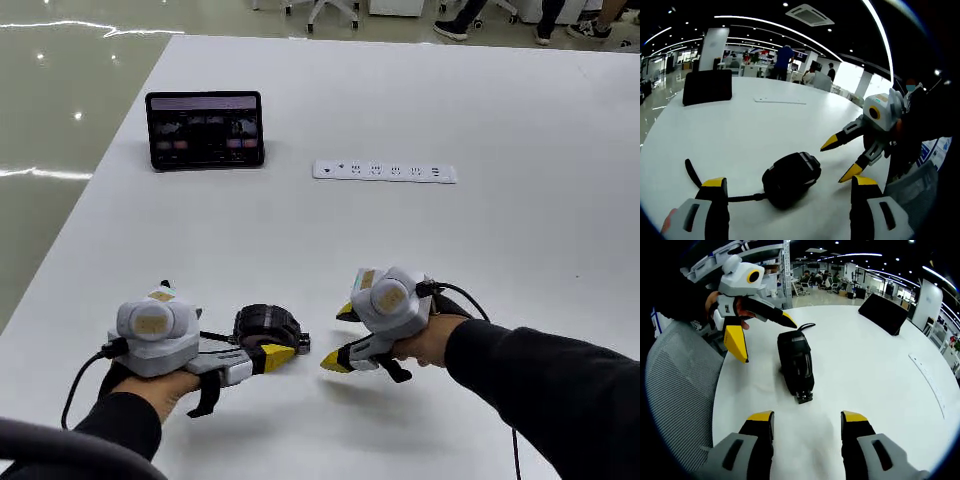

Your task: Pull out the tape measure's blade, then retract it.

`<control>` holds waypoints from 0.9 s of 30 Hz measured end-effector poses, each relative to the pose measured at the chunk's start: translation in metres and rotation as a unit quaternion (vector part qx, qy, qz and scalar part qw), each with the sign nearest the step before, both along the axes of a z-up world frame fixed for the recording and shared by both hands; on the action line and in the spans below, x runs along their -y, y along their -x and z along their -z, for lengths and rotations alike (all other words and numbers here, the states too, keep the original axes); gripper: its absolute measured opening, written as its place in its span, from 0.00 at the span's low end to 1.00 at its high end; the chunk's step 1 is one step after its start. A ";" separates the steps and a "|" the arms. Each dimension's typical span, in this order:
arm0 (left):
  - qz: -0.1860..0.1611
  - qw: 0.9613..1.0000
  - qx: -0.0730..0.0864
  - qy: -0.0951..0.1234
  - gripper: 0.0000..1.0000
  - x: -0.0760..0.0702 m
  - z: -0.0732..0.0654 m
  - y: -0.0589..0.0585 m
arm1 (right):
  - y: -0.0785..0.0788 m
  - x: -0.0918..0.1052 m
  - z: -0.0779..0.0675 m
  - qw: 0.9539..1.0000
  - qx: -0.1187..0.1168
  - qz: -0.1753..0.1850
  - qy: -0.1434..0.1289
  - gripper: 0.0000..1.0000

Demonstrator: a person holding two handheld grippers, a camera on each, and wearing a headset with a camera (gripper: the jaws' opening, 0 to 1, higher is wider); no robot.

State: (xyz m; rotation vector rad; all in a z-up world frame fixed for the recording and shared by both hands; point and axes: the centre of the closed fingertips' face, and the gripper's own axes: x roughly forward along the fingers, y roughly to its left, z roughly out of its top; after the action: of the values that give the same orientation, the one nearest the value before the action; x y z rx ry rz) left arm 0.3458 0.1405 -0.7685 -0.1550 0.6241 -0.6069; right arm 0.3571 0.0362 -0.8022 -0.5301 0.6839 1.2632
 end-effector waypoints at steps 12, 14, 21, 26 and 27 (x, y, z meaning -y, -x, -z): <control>0.037 0.998 0.029 -0.048 1.00 -0.034 -0.020 0.022 | 0.009 0.046 -0.035 0.998 0.022 0.046 -0.035 0.65; 0.039 0.998 0.027 -0.048 1.00 -0.038 -0.022 0.026 | 0.013 0.056 -0.038 0.998 0.025 0.053 -0.036 0.66; 0.042 0.997 0.031 -0.052 1.00 -0.049 -0.028 0.036 | 0.026 0.088 -0.045 0.995 0.030 0.083 -0.042 0.72; 0.046 0.997 0.028 -0.055 1.00 -0.054 -0.026 0.045 | 0.039 0.109 -0.046 0.993 0.035 0.099 -0.044 0.77; 0.048 0.997 0.028 -0.061 1.00 -0.056 -0.024 0.048 | 0.042 0.116 -0.046 0.993 0.036 0.105 -0.043 0.78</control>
State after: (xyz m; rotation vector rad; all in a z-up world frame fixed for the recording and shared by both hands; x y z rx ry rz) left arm 0.2979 0.1970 -0.7442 0.0060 0.6152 -0.6618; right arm 0.3153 -0.0797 -0.7564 -0.4189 0.6063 1.0663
